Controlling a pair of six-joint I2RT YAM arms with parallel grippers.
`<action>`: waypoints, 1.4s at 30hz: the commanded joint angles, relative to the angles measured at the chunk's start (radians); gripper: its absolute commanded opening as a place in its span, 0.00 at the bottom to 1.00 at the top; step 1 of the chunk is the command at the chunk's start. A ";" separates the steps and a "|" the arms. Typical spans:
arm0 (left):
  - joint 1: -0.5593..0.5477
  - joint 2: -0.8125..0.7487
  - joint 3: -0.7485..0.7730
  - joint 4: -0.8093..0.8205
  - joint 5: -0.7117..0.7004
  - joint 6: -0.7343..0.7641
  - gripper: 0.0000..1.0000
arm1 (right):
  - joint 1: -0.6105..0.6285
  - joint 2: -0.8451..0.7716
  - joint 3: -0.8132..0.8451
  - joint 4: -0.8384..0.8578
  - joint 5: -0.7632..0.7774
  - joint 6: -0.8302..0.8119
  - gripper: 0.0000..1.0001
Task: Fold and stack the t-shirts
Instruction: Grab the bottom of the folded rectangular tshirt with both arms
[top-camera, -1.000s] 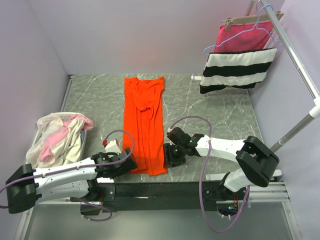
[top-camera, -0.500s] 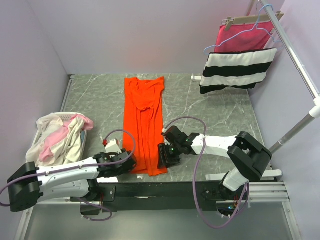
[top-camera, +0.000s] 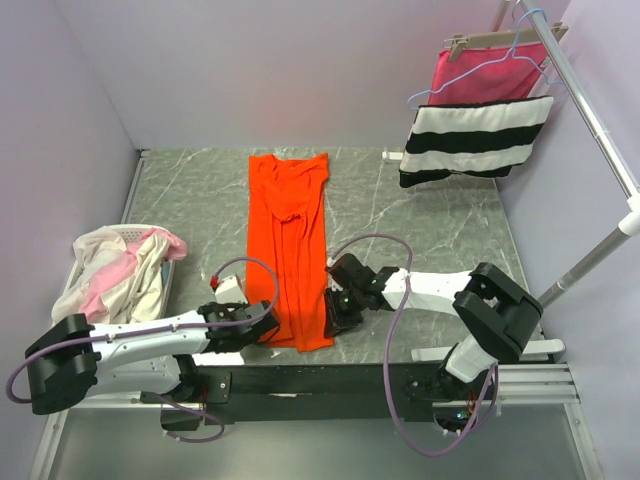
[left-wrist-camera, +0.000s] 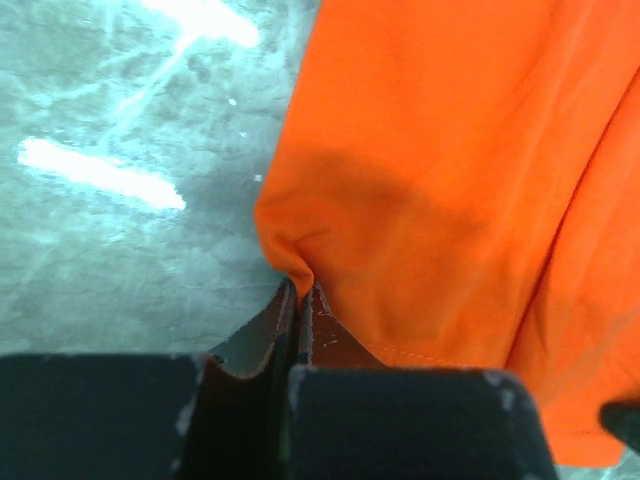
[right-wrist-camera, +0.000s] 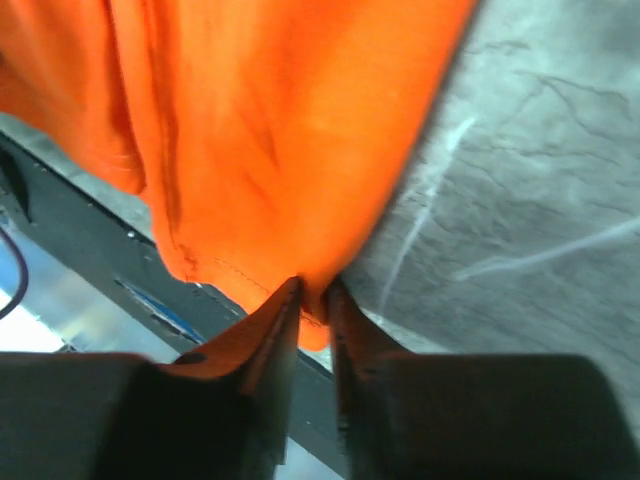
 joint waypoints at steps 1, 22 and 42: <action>-0.005 -0.033 0.089 -0.082 -0.041 0.046 0.01 | 0.003 -0.047 0.013 -0.052 0.067 -0.028 0.20; -0.004 -0.054 0.241 -0.179 -0.055 0.102 0.01 | -0.030 -0.098 0.104 -0.172 0.093 -0.088 0.47; -0.005 -0.063 0.166 -0.124 0.005 0.112 0.01 | -0.013 0.060 -0.041 0.156 -0.082 0.070 0.47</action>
